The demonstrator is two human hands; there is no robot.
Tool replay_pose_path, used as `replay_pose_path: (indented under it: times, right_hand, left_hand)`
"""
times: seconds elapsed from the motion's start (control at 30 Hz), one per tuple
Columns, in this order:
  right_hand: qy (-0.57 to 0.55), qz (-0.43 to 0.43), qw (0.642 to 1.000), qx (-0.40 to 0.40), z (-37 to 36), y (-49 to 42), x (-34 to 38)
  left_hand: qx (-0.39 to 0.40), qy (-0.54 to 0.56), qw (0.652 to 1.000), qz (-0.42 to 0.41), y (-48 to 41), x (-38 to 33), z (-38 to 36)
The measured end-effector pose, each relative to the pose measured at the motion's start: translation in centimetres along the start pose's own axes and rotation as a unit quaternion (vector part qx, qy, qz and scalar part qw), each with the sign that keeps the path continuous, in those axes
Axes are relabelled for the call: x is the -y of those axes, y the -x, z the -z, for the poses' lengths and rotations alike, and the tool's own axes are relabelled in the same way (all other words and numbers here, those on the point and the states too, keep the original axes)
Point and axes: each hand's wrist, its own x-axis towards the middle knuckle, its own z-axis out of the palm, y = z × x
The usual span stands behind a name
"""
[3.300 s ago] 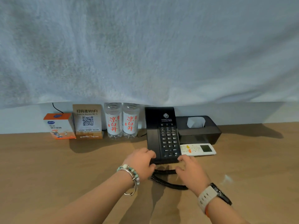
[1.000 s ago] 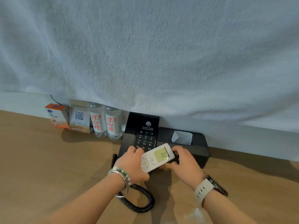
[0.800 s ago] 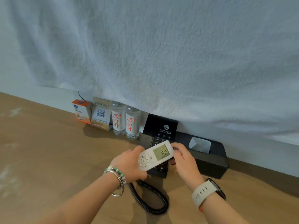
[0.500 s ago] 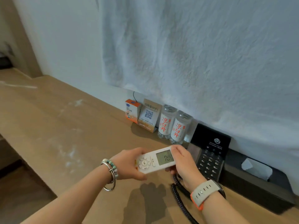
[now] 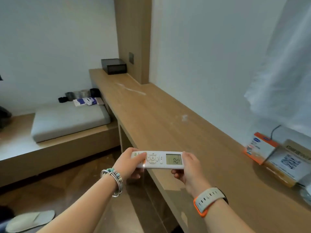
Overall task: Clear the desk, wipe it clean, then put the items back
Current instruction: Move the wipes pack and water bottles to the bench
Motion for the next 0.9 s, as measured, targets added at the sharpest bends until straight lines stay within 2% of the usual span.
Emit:
replay_pose_path:
  times: [0.2,0.33,0.5,0.73,0.9]
  right_hand:
    - [0.036,-0.045,0.994,0.094,-12.9,-2.5,-0.2]
    - [0.060,-0.060,0.986,0.144,-19.5,-5.4,0.3]
    - [0.081,-0.060,0.979,0.176,-26.9,-11.3,1.1]
    - [0.051,-0.095,0.971,0.212,-36.0,-20.9,4.2]
    - [0.048,-0.094,0.967,0.231,-43.1,-26.2,5.8]
  left_hand:
    - [-0.129,0.041,0.990,0.044,-3.1,2.5,11.1]
    - [-0.178,0.068,0.979,0.075,-5.9,3.4,16.6]
    - [-0.225,0.089,0.967,0.081,-11.6,3.6,22.2]
    - [-0.270,0.145,0.946,0.104,-21.5,1.7,29.0]
    - [-0.269,0.158,0.941,0.131,-26.7,0.8,34.4]
